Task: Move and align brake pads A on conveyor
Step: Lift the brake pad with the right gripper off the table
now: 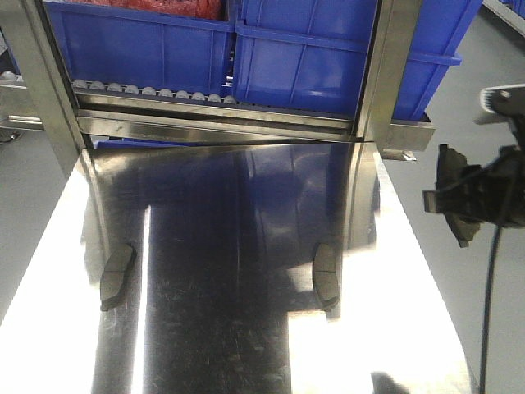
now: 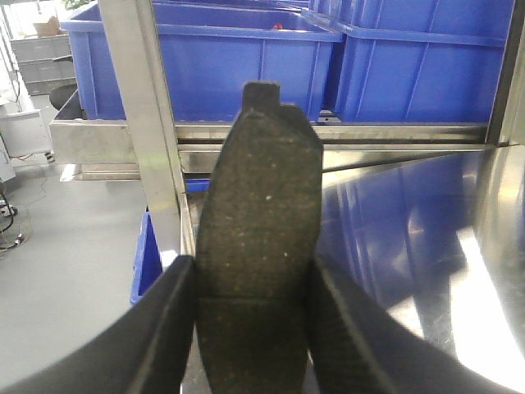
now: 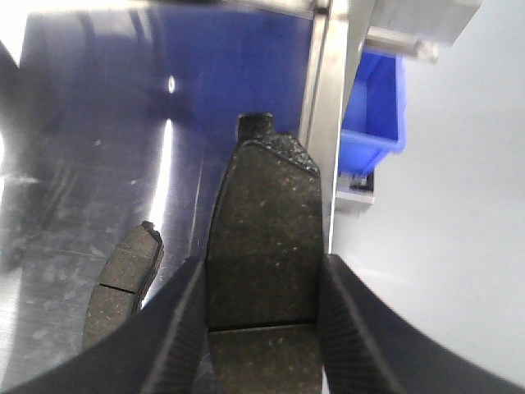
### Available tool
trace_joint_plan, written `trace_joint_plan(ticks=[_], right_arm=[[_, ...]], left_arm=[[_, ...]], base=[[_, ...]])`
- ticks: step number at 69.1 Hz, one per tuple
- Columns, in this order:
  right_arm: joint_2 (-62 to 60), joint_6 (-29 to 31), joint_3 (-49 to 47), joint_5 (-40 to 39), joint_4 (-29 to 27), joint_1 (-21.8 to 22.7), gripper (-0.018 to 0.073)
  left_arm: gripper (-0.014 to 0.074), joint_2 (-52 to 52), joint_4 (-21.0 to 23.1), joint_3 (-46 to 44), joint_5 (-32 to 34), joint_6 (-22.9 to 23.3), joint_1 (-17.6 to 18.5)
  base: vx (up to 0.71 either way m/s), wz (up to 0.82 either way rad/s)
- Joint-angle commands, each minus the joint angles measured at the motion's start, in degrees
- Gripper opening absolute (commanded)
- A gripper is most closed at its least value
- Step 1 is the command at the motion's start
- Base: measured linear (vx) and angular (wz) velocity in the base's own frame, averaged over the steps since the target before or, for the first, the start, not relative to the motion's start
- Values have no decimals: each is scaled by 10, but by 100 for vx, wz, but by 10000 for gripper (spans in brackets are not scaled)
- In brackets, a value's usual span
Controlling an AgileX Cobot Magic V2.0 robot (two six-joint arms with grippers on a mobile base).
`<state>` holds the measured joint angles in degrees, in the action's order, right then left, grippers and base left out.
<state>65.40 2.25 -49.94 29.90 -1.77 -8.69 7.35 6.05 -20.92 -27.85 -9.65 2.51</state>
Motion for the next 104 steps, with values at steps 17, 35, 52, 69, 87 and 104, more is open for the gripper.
trace_joint_plan(ticks=[17,35,52,69,87,104], right_arm=[[-219,7,130,-96,18,1,77],[-371,7,215,-99,18,1,77],[-437,7,242,-98,18,1,77],[-438,7,242,-99,18,1,77],[-438,7,242,-99,18,1,77],[-438,7,242,-99,18,1,77]], left_arm=[[41,6,7,-17,57,2,4],[41,6,7,-17,57,2,4],[41,6,7,-17,57,2,4],[41,6,7,-17,57,2,4],[41,6,7,-17,57,2,4],[41,6,7,-17,57,2,4]], base=[[0,0],[0,0],[0,0],[0,0],[0,0],[0,0]])
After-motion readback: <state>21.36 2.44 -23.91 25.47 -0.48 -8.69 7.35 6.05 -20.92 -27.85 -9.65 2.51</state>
